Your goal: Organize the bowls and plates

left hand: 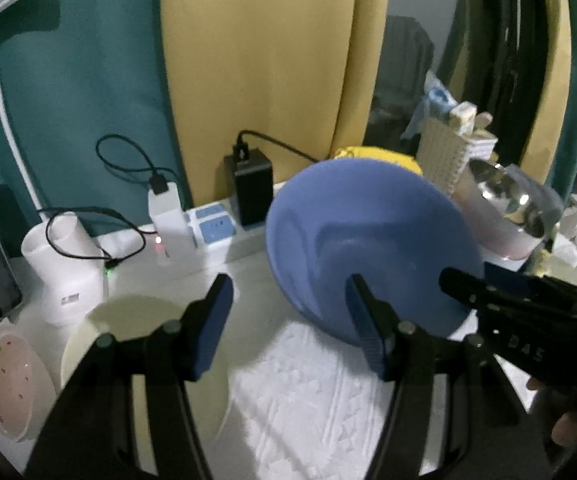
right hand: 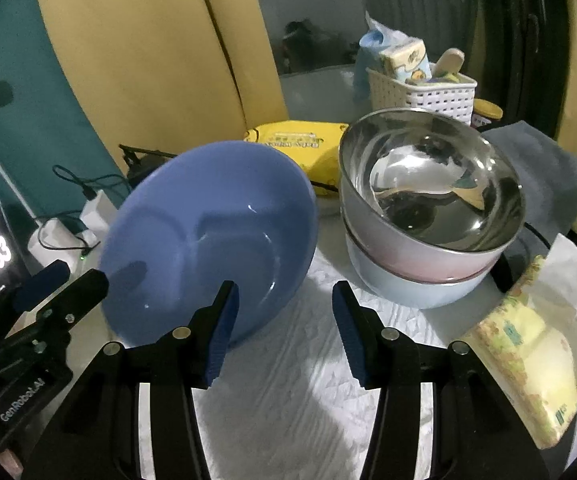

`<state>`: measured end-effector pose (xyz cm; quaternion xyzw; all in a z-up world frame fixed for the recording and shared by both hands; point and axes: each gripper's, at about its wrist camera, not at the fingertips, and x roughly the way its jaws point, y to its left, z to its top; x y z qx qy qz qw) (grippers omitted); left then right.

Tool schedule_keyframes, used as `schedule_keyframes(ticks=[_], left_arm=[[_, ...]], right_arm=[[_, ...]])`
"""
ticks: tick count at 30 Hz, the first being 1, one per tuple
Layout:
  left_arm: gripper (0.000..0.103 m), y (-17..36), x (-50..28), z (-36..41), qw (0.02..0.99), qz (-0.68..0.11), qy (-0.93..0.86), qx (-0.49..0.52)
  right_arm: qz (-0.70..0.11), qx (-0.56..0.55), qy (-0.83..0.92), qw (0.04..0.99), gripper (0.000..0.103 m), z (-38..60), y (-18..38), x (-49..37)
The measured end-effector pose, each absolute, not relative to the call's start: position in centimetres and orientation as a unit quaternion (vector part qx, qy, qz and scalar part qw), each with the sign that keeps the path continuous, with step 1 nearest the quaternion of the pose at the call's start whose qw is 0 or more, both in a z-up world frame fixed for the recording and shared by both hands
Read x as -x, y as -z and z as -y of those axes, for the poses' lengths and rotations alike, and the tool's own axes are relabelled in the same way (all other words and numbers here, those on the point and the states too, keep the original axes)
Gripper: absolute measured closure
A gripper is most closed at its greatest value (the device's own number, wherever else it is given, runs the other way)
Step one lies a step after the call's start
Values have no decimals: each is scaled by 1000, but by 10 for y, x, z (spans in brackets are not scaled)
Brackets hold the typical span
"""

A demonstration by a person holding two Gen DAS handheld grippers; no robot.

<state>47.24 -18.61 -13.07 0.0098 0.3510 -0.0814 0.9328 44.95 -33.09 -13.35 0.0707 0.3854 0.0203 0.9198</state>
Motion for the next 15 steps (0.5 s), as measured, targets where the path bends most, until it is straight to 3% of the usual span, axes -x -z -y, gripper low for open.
schedule_keyframes(ticks=[11, 15], left_arm=[[43, 163, -496, 191, 917, -392, 72, -28], [44, 165, -494, 194, 921, -381, 69, -43]], right_arm=[[-393, -78, -26, 916, 52, 329, 156, -467], [-400, -77, -29, 913, 74, 327, 164, -469]])
